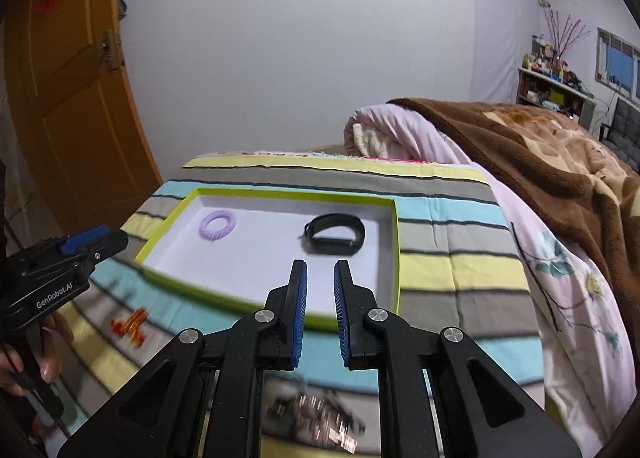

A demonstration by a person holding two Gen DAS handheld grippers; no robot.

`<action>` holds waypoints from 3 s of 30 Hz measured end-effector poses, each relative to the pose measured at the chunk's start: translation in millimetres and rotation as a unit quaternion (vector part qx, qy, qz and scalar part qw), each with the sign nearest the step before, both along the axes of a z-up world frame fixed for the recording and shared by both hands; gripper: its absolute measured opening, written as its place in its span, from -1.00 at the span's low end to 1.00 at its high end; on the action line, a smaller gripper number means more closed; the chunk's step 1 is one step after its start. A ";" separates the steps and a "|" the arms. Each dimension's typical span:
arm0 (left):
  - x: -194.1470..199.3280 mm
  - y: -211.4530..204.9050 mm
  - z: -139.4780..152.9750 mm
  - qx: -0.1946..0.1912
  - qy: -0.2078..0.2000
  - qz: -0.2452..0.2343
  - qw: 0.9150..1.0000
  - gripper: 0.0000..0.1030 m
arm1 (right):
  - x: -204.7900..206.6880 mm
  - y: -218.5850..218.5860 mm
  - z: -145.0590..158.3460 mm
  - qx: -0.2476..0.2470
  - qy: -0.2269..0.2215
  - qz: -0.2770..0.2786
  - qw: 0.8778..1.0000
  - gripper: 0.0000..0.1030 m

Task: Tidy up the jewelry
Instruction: 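Withdraw both tools from the box back toward the jewelry row, then grasp the red beaded hair tie with the left tool while the right tool grasps the gold brooch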

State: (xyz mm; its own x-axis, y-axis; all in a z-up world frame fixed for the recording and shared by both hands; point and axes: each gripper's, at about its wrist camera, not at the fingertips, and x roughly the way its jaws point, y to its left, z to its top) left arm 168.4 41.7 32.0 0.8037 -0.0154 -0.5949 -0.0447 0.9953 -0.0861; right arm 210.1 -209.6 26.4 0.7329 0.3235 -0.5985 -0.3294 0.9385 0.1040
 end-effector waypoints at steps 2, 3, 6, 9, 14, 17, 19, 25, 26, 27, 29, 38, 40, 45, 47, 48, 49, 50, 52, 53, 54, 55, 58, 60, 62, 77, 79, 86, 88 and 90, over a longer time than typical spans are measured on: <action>-15.5 0.1 1.6 -0.006 -0.005 0.004 1.000 -0.26 | -17.5 -1.7 0.4 0.002 -0.003 0.003 1.000 -0.73; -23.2 0.2 1.9 -0.008 -0.007 0.007 1.000 -0.26 | -25.6 -3.6 0.4 0.004 -0.004 0.004 1.000 -0.73; -44.9 -0.9 0.3 -0.010 -0.010 0.014 1.000 -0.26 | -55.5 -5.5 -1.3 0.011 -0.010 0.013 1.000 -0.73; -61.7 -2.6 -1.7 -0.008 -0.014 0.016 1.000 -0.27 | -78.0 -8.3 -3.6 0.017 -0.014 0.020 1.000 -0.73; -87.2 -3.9 -2.2 -0.016 -0.025 0.015 0.999 -0.27 | -106.5 -16.3 -8.8 0.035 -0.014 0.022 0.999 -0.73; -101.1 -1.8 -2.9 -0.011 -0.028 0.026 0.999 -0.27 | -117.1 -20.5 -11.0 0.036 -0.015 0.021 0.999 -0.73; -106.8 -1.2 -5.3 -0.012 -0.022 0.031 0.999 -0.27 | -124.5 -20.7 -12.5 0.027 -0.019 0.019 0.999 -0.73; -125.8 -0.2 -14.0 -0.005 -0.015 0.040 0.999 -0.27 | -138.4 -23.4 -22.0 0.024 -0.011 0.033 0.999 -0.73; -128.4 -0.2 -15.2 -0.003 -0.014 0.041 0.999 -0.27 | -139.9 -24.5 -23.8 0.024 -0.008 0.032 0.999 -0.73; -130.3 -0.7 -16.3 -0.002 -0.014 0.039 0.999 -0.27 | -140.7 -25.2 -25.9 0.022 -0.006 0.029 0.999 -0.73; -132.2 -1.8 -18.7 0.001 -0.011 0.038 0.999 -0.27 | -141.3 -26.5 -28.5 0.023 0.001 0.030 0.999 -0.73; -129.2 -2.1 -27.2 0.000 0.005 0.027 1.000 -0.27 | -138.3 -26.6 -35.4 0.018 0.009 0.033 0.999 -0.73; -124.9 -1.7 -28.7 -0.004 0.012 0.023 1.000 -0.26 | -135.1 -26.2 -37.1 0.017 0.012 0.033 0.999 -0.73; -112.9 0.7 -33.6 -0.003 0.022 0.015 1.000 -0.26 | -123.7 -28.6 -42.0 0.014 0.022 0.026 0.999 -0.71; -107.0 2.0 -35.6 -0.001 0.024 0.014 1.000 -0.26 | -118.4 -29.4 -44.7 0.013 0.027 0.023 0.999 -0.71; -104.2 3.0 -36.6 0.000 0.024 0.014 1.000 -0.26 | -115.4 -29.7 -46.1 0.012 0.029 0.021 0.999 -0.71; -100.8 4.3 -37.8 -0.001 0.026 0.014 1.000 -0.26 | -112.7 -30.3 -47.2 0.011 0.029 0.019 0.999 -0.71; -97.4 5.8 -39.3 -0.003 0.029 0.013 0.999 -0.26 | -109.9 -30.8 -48.5 0.009 0.031 0.018 0.999 -0.71; -90.6 8.3 -42.4 -0.005 0.034 0.013 0.999 -0.26 | -102.9 -31.5 -51.5 0.009 0.036 0.016 0.999 -0.71; -87.1 9.7 -44.1 -0.006 0.038 0.014 0.999 -0.26 | -99.4 -31.7 -52.9 0.009 0.038 0.016 0.999 -0.71; -83.5 11.4 -45.4 -0.008 0.040 0.013 0.999 -0.26 | -95.4 -31.6 -54.6 0.007 0.041 0.016 0.999 -0.71; -80.9 12.2 -46.7 -0.010 0.041 0.013 0.999 -0.26 | -92.1 -31.4 -56.2 0.005 0.043 0.016 0.999 -0.71; -71.8 14.9 -50.5 -0.013 0.048 0.011 0.999 -0.25 | -80.6 -31.0 -61.6 0.000 0.052 0.019 0.998 -0.71; -66.4 16.4 -53.1 -0.015 0.053 0.010 0.998 -0.24 | -73.4 -30.7 -65.6 -0.008 0.057 0.021 0.998 -0.70; -61.5 17.5 -56.3 -0.018 0.058 0.008 0.998 -0.21 | -65.4 -31.1 -69.0 -0.016 0.061 0.023 0.998 -0.70; -40.0 25.3 -71.8 -0.040 0.086 0.002 0.996 -0.20 | -36.8 -15.6 -79.3 -0.063 0.076 0.097 0.990 -0.70; -38.0 25.4 -73.3 -0.044 0.092 -0.003 0.995 -0.21 | -36.4 -15.2 -79.3 -0.063 0.077 0.100 0.990 -0.71; -35.2 20.1 -74.3 -0.041 0.096 -0.020 0.994 -0.33 | -42.9 -8.7 -78.0 -0.088 0.072 0.102 0.988 -0.94; -34.9 18.1 -74.3 -0.035 0.096 -0.022 0.994 -0.51 | -45.9 -7.8 -76.8 -0.088 0.071 0.105 0.988 -0.94; -35.1 17.0 -74.6 -0.034 0.095 -0.024 0.995 -0.61 | -49.1 -7.2 -76.3 -0.087 0.072 0.107 0.988 -0.95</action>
